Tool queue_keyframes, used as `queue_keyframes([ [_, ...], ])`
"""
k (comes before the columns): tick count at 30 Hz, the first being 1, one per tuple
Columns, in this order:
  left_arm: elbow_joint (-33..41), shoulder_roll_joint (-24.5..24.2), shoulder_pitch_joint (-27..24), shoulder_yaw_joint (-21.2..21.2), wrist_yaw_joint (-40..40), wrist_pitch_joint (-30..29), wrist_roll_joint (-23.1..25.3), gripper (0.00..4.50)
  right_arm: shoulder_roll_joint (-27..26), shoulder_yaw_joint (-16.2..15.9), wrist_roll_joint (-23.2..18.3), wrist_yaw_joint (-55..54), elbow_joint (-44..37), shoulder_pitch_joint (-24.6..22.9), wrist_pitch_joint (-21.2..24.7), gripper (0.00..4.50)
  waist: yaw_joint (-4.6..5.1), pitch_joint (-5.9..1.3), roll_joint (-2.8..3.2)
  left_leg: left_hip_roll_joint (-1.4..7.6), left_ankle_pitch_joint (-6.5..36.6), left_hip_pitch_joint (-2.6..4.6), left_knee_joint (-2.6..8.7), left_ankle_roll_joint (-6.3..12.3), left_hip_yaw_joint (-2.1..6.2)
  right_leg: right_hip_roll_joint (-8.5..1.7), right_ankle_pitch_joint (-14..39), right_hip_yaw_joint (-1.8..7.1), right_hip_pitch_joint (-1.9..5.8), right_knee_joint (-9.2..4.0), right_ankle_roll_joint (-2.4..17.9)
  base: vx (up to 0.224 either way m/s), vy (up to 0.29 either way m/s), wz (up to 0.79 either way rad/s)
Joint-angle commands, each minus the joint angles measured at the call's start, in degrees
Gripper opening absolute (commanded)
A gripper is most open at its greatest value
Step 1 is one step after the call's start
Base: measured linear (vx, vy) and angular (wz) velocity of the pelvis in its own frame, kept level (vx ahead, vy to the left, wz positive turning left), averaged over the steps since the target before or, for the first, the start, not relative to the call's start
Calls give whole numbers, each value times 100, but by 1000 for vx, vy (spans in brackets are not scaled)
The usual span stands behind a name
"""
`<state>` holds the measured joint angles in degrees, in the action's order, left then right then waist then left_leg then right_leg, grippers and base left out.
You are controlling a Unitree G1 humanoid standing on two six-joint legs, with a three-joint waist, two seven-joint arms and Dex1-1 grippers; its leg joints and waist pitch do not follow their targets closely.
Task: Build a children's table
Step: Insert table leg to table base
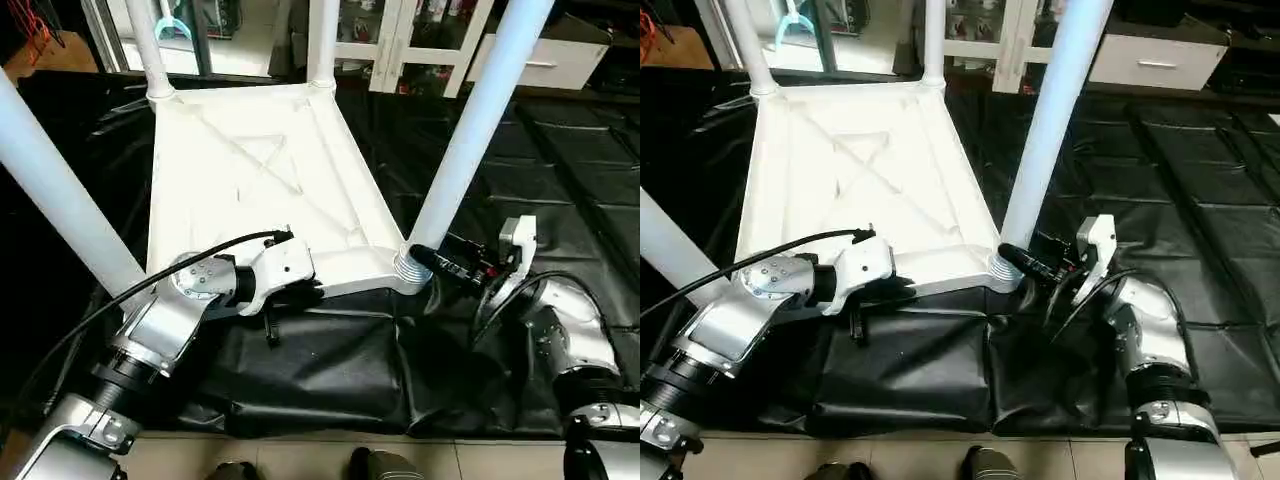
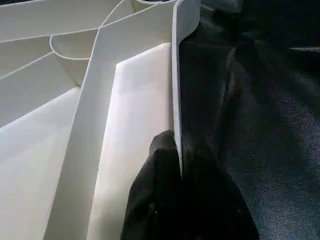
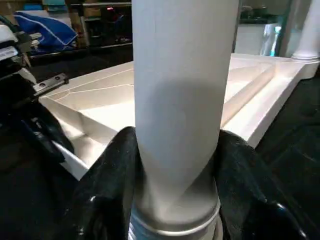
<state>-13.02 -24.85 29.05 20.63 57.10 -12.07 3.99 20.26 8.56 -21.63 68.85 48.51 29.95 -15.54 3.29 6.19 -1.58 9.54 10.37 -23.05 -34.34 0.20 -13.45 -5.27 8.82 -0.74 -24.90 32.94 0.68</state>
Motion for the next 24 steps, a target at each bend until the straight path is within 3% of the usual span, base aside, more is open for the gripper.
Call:
queue_keyframes([
  [1, -155, 63, -296, 217, 28, -64, -21, 0, -35, 52, 175, -154, 239, -104, -107, 186, 16, -244, -61, 398, 2305, 213, 558, 141, 281, -265, 2788, 153, 63, -486, 967, 0, 0, 0],
  [3, -141, 55, -302, 213, 36, -66, -25, 0, -54, 62, 167, -162, 242, -112, -104, 186, 28, -237, -61, 398, 2368, 205, 564, 136, 289, -270, 2851, 155, 63, -490, 955, 0, 0, 0],
  [4, -118, 43, -314, 202, 51, -69, -31, 0, -89, 69, 171, -189, 264, -128, -142, 186, 19, -193, -11, 398, 2457, 207, 587, 108, 297, -263, 2882, 156, 40, -504, 928, 0, 0, 0],
  [7, -88, 25, -328, 189, 77, -81, -33, 0, -169, 88, 138, -239, 299, -161, -125, 186, 51, -191, -33, 397, 2613, 205, 606, 44, 311, -266, 2992, 149, 41, -513, 895, 0, 0, 0],
  [11, -21, -2, -352, 178, 102, -107, -21, 0, -212, -10, 110, -123, 227, -274, -56, 186, 80, -161, 11, 403, 2833, 216, 650, -52, 344, -266, 3010, 140, 33, -529, 855, 0, 0, 0],
  [15, -25, -20, -358, 160, 117, -88, -1, 0, -164, -141, 229, 44, 247, -413, -24, 186, 78, -164, 18, 410, 2634, 220, 670, 30, 311, -256, 2571, 156, 47, -529, 982, 0, 0, 0],
  [24, -41, 16, -355, 160, 79, -71, 41, 0, 30, -347, 530, 221, 368, -637, -398, 186, 46, -161, 3, 413, 2649, 250, 671, 38, 293, -269, 2774, 172, 29, -567, 942, 0, 0, 0],
])
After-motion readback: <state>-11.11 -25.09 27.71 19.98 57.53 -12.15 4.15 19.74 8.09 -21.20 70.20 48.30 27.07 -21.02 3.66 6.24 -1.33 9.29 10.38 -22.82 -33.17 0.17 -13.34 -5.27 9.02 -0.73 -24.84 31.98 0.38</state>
